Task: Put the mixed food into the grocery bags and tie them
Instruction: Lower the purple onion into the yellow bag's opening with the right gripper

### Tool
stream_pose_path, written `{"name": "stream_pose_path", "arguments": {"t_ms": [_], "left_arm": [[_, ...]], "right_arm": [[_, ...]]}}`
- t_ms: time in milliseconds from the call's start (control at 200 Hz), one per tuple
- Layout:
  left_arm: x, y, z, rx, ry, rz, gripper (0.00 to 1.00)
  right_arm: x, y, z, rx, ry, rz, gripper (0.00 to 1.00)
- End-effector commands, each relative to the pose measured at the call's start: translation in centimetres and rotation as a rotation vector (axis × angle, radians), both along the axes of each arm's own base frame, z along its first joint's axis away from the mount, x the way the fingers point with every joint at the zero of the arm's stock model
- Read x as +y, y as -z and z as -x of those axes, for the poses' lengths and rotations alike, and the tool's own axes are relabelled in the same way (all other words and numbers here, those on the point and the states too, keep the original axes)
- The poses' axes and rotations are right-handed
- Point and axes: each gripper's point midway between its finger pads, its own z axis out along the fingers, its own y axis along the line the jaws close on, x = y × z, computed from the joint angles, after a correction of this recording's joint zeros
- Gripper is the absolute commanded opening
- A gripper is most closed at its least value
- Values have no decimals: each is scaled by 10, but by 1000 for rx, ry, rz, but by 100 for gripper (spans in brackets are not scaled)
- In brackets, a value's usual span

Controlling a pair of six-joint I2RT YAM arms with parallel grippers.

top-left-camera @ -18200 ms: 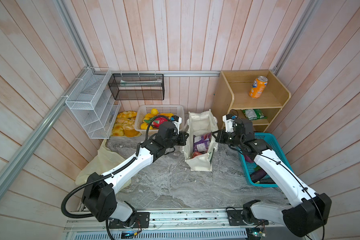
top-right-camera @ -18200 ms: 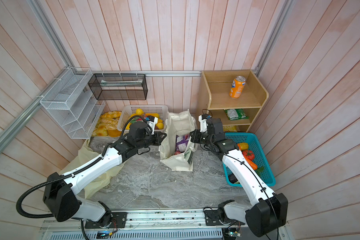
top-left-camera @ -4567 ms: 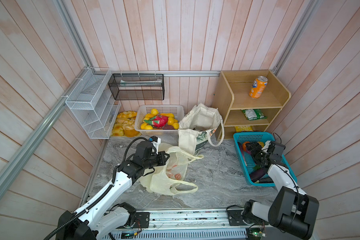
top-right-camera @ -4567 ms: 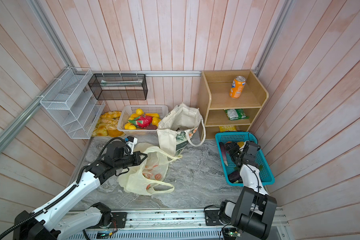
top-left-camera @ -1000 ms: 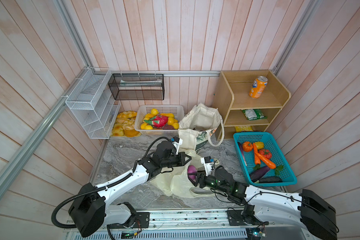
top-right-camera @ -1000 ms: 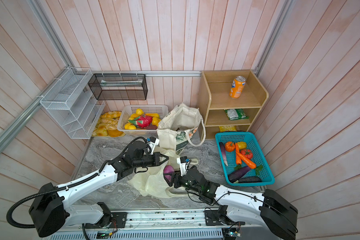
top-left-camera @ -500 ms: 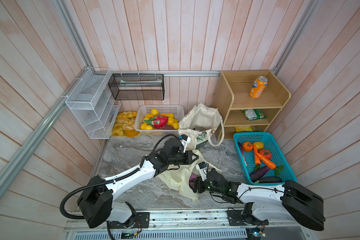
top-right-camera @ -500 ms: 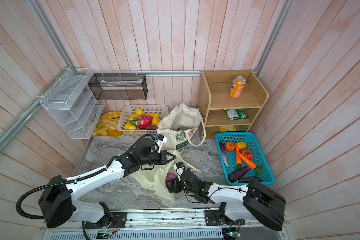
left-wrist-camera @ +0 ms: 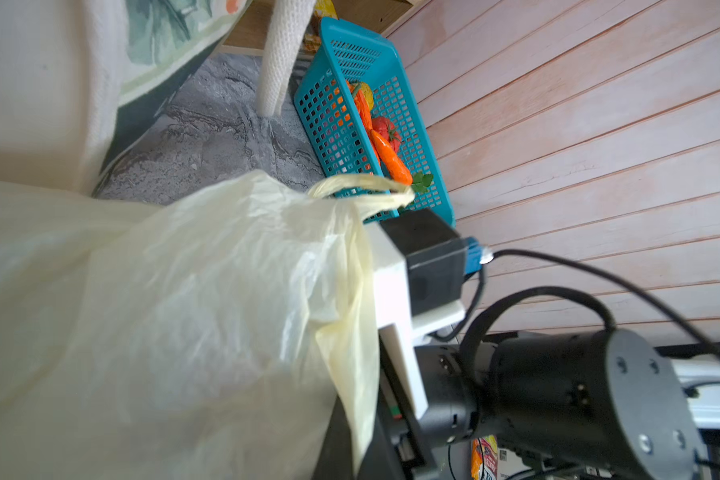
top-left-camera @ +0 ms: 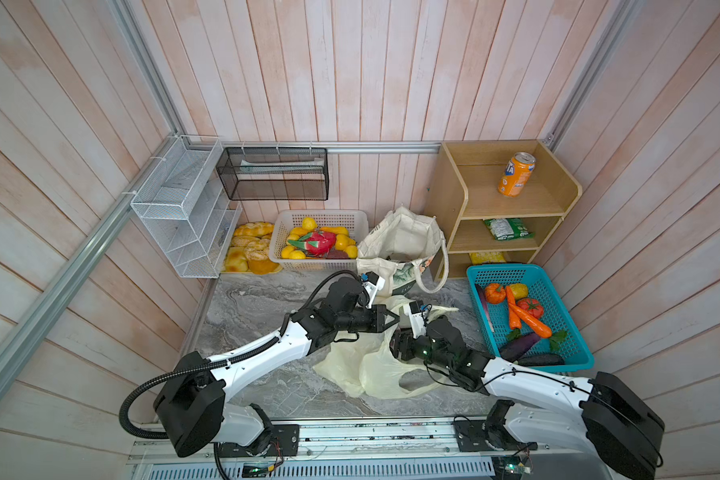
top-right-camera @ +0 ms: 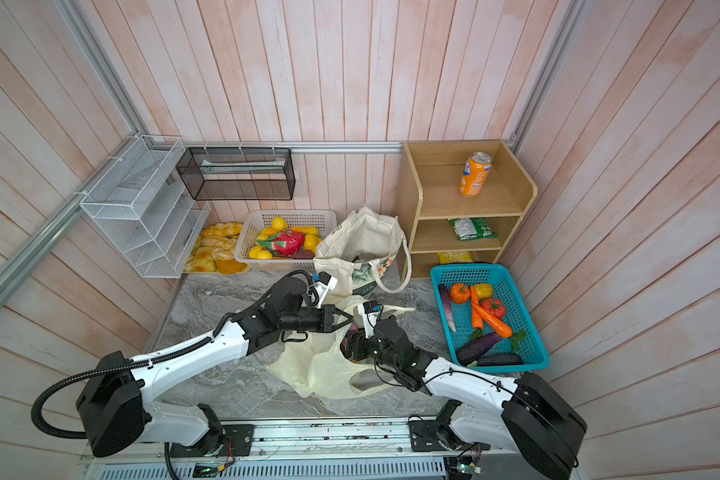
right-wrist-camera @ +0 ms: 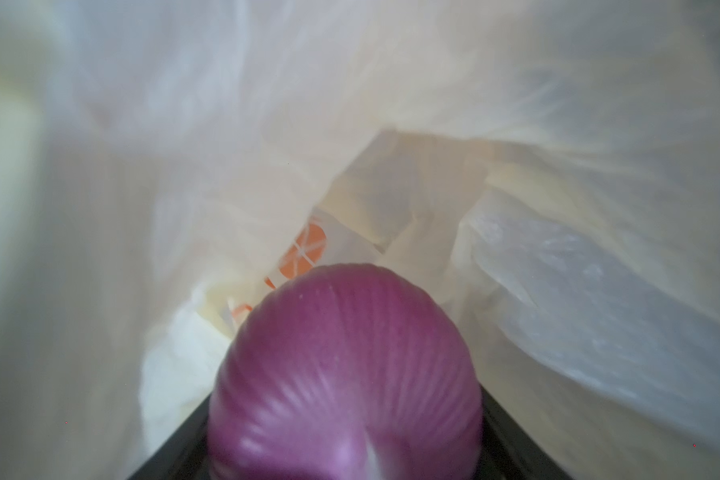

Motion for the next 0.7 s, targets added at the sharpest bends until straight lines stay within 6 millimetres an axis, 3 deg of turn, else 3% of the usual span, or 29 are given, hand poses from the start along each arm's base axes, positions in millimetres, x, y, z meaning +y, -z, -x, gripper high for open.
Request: {"name": "stream_pose_path", "arguments": {"t_ms": [0,75,290,460,695], "left_arm": [[-9,-8,10,-23,53,53,0],[-15,-11,11,-38,62,67,0],[-15,-6,9,-62,49,80,0],[-16,1,11,-51,63,82,0],[-9,10,14,-62,57,65,0]], "right_arm": [[6,-7,7,10,-51,-32,19],[9,-3,10,27,-70,-39,19],[14,37,13,104,-89,-22,19],[20,48,14,130,-106,-14,26],[19,48,13,131,-103,0,68]]}}
